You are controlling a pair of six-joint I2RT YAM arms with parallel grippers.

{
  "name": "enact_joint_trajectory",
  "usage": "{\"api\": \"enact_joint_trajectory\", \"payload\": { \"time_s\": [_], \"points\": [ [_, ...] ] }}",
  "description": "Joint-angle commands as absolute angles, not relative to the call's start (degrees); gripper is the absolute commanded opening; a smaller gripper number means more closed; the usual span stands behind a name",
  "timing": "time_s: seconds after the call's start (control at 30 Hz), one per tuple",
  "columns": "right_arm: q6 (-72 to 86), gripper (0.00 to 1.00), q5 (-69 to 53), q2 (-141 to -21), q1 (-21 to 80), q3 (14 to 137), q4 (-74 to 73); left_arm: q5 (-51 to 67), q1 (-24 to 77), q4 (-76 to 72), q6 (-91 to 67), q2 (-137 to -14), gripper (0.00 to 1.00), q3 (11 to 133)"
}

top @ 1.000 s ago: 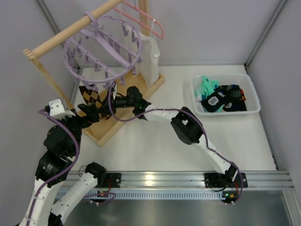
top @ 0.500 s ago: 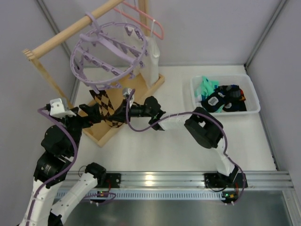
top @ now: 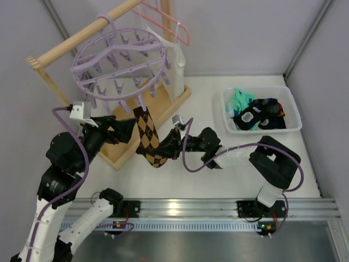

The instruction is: Remove the socks clipped to the hanger

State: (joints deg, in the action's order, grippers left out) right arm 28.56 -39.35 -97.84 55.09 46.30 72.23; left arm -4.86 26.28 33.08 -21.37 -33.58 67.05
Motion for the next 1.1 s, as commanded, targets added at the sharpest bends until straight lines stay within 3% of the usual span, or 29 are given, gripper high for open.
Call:
{"api": "enact_joint_trajectory", "payload": {
  "time_s": [0.0,0.33,0.47,0.83,1.07],
  "points": [
    [34.78,0.00,-43.76,-95.01,55.37,42.90,88.39,5.60,26.10,30.15,-23.99,-35.68,0.98,69.78],
    [36.39,0.00,-44.56,-90.80,55.02,41.66,85.96,13.01,26.02,24.52,-29.27,-43.15,0.97,72.07],
    [36.56,0.00,-44.56,-90.26,54.93,42.01,85.52,5.30,26.02,24.61,-28.04,-44.47,0.95,72.77],
    [37.26,0.00,-45.96,-89.56,54.58,43.59,84.38,1.93,26.10,19.36,-23.99,-48.07,0.95,68.21],
    [39.02,0.00,-46.41,-89.74,54.58,43.68,86.75,-4.03,26.10,16.44,-24.87,-50.19,0.84,66.80]
  ]
}}
